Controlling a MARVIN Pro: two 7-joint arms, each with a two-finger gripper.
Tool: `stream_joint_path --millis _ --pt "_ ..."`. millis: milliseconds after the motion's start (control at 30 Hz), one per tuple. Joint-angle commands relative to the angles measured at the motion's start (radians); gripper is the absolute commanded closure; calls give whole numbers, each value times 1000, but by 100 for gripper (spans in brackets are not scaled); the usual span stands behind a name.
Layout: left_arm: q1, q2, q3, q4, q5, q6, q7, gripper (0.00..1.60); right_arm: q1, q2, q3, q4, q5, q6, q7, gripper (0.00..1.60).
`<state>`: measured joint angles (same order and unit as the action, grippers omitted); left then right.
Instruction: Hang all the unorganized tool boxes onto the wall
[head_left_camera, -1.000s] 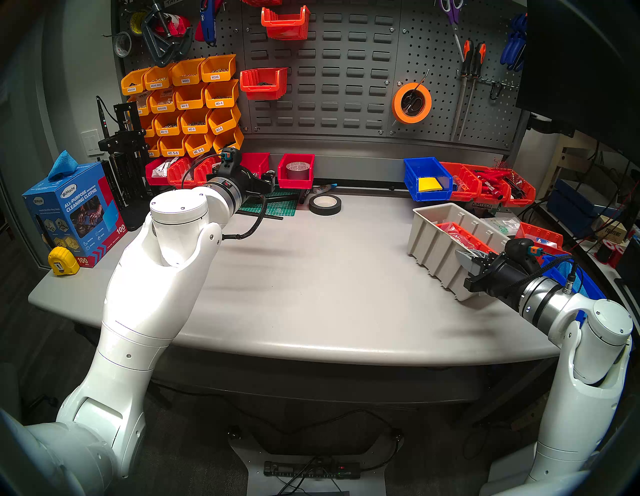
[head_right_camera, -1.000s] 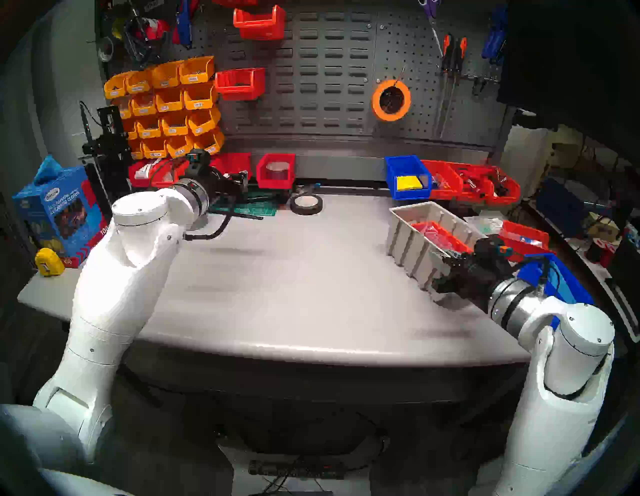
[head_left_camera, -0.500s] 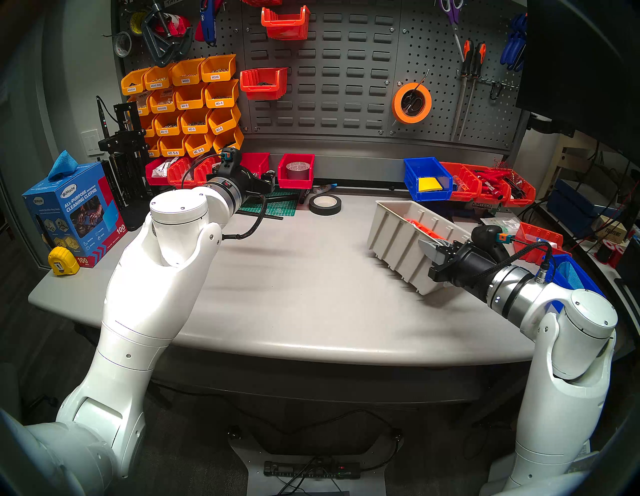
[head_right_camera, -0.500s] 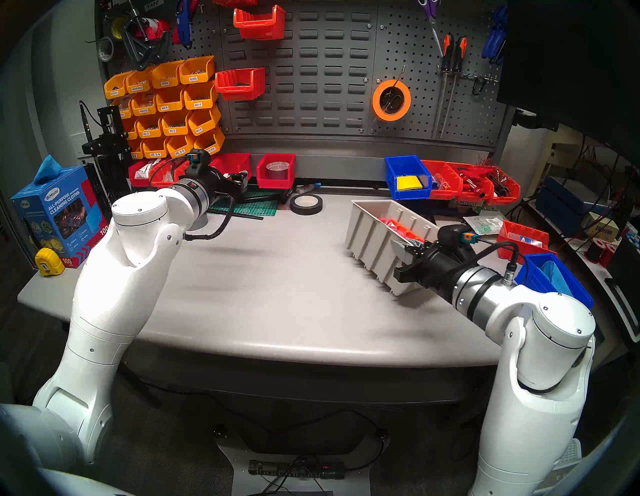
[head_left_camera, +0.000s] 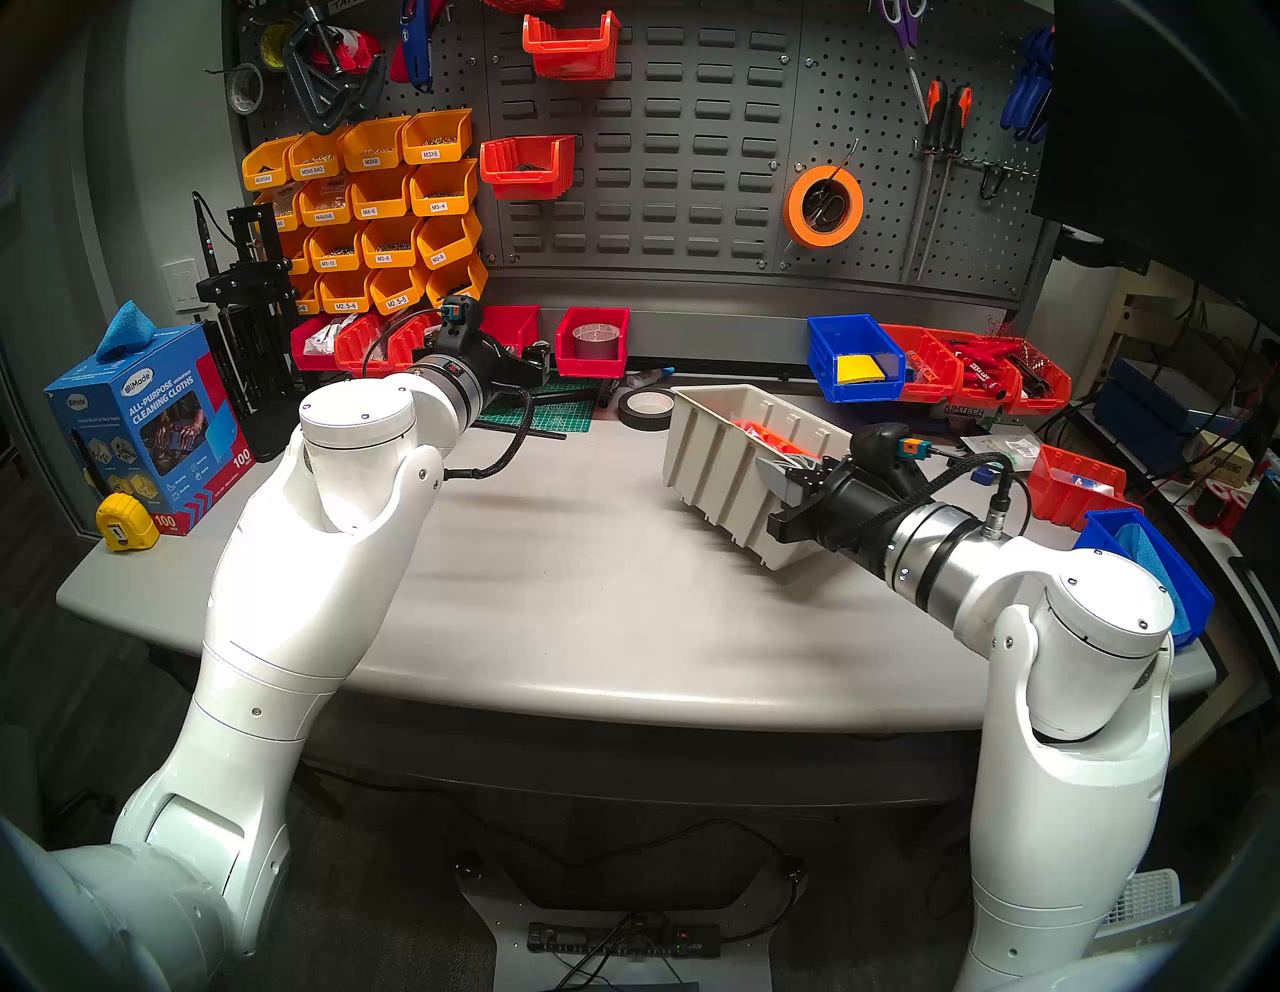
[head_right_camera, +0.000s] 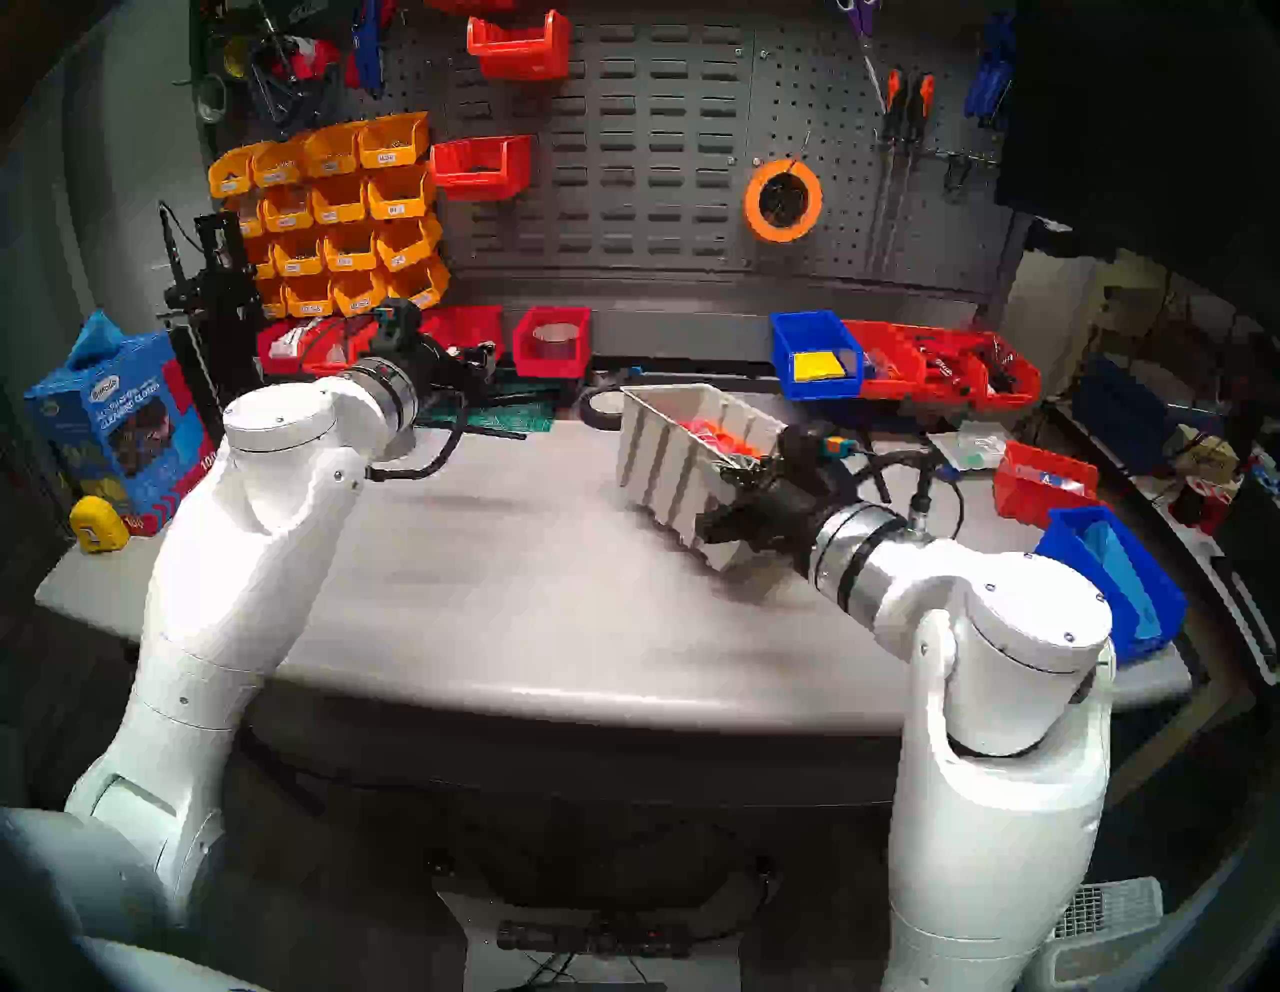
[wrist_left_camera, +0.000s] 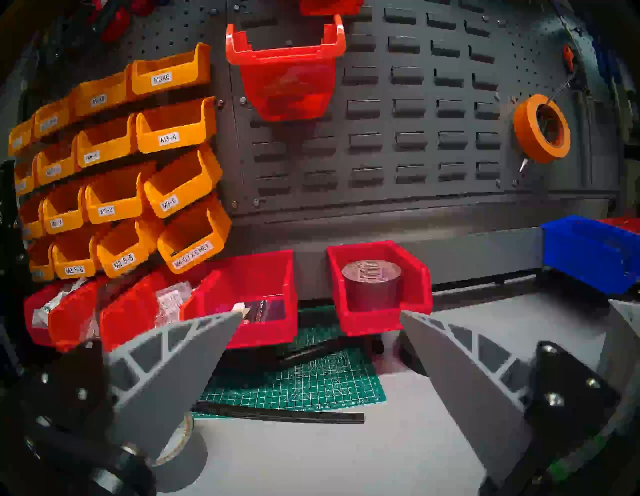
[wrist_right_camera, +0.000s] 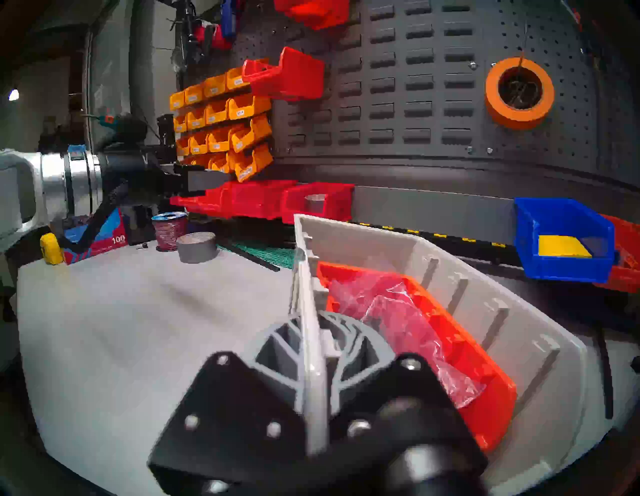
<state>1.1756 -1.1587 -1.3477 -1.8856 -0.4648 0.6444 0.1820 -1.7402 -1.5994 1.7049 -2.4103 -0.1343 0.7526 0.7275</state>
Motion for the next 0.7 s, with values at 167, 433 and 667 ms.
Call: stream_joint_path --millis 167,433,667 --pt "-18 -1 -1 -12 1 -7 -1 0 149 5 -188 27 -96 20 -212 160" --pt "-18 0 -1 -12 -1 -7 0 0 204 2 -286 120 -180 -42 -328 160" --pt "-18 0 -1 -12 -2 -7 1 0 277 -8 -363 208 -254 -65 -402 160"
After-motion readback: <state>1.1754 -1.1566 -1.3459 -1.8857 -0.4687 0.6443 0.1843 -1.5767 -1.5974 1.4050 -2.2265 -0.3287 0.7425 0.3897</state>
